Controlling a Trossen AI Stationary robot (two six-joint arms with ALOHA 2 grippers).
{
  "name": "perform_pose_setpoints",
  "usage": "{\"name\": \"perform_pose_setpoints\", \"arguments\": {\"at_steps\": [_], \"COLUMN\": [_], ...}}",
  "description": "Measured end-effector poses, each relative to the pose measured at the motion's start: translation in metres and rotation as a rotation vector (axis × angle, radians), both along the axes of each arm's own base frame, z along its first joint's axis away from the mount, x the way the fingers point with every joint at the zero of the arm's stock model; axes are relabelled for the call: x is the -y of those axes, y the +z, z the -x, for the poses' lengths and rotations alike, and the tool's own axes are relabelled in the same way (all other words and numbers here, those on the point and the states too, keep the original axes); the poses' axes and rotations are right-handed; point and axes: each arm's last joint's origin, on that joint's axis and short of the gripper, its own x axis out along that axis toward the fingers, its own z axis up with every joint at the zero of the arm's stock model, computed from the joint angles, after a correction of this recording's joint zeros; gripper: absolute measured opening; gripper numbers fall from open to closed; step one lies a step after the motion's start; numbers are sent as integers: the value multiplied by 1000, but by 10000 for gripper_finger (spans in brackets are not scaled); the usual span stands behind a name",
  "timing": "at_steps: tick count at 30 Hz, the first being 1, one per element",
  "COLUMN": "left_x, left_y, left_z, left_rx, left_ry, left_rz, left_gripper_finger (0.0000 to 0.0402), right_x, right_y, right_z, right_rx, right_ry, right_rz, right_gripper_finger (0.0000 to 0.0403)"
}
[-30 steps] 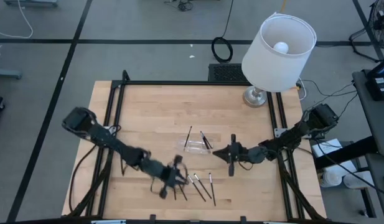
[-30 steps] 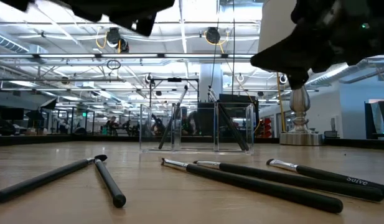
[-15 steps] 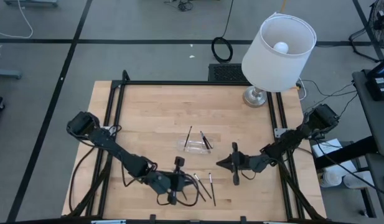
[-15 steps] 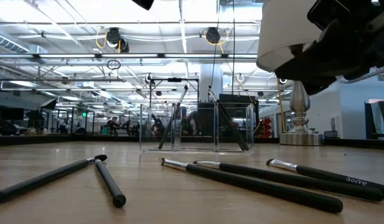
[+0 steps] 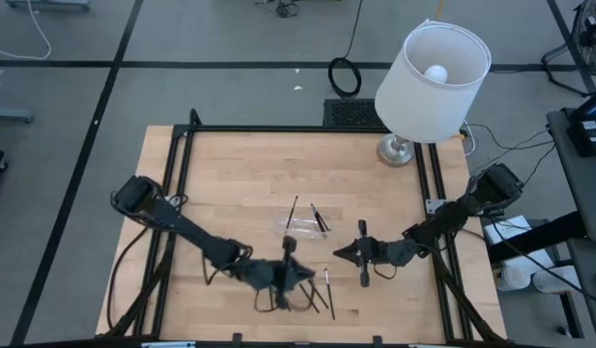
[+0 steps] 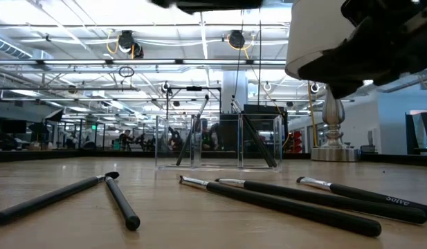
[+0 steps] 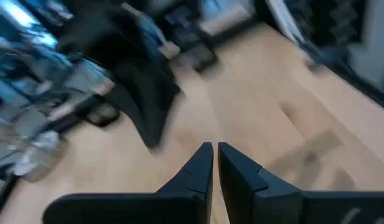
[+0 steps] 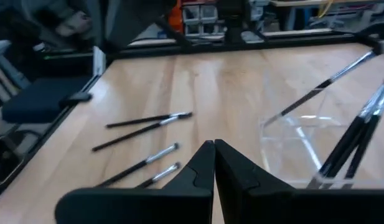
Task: Put items in baskets/containers
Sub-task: Put the brow brush in the transparent organizer
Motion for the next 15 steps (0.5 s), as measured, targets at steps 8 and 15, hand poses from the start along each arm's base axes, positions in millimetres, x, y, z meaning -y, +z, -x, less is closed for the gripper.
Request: {"name": "perform_pose_setpoints", "arguments": {"at_steps": [8, 15], "left_x": [-36, -12], "left_y": [-23, -38], "left_z": [-11, 20], "left_rx": [-239, -474], "left_ry": [97, 180], "left_rz": [334, 378], "left_gripper_finger": [35, 35], "right_x": [-2, -25], "right_y": [-5, -15], "right_z": [1, 19], "right_rx": [-52, -174], "right_ry": [31, 173], "right_rz": [-145, -141], "right_gripper_finger": [0, 0]}}
